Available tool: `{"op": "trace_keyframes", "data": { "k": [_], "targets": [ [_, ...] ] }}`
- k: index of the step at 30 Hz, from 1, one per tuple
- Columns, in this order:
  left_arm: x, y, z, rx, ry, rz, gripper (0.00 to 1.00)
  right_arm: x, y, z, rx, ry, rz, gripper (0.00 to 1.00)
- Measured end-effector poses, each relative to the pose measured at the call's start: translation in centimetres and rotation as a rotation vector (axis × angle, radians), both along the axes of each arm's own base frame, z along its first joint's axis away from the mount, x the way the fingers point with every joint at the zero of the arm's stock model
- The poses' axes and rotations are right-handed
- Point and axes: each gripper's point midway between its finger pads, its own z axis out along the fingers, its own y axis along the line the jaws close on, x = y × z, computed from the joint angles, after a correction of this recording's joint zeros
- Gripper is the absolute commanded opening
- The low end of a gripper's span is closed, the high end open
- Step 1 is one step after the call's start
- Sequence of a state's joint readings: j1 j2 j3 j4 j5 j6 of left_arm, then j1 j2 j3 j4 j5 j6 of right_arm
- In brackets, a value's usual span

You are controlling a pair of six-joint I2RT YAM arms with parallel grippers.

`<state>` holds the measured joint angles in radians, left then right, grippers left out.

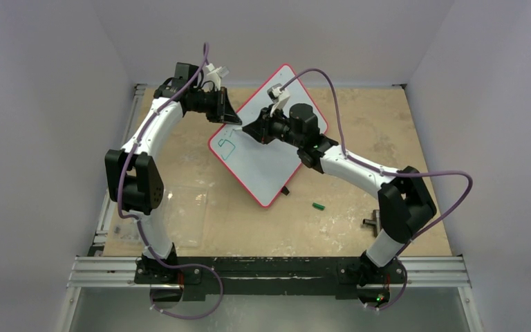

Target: Write a sentence on the whiteboard

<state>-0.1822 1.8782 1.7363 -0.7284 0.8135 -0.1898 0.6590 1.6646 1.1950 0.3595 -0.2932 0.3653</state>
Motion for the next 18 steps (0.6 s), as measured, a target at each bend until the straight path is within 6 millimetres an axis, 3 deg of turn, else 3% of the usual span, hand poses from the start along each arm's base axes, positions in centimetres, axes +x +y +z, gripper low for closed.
{"op": "trace_keyframes", "data": {
  "k": [18],
  "targets": [
    [-0.05, -0.07, 0.06, -0.001, -0.001, -0.002, 0.00, -0.21, 0.01, 0.72, 0.002, -0.012, 0.008, 0.00]
  ]
}}
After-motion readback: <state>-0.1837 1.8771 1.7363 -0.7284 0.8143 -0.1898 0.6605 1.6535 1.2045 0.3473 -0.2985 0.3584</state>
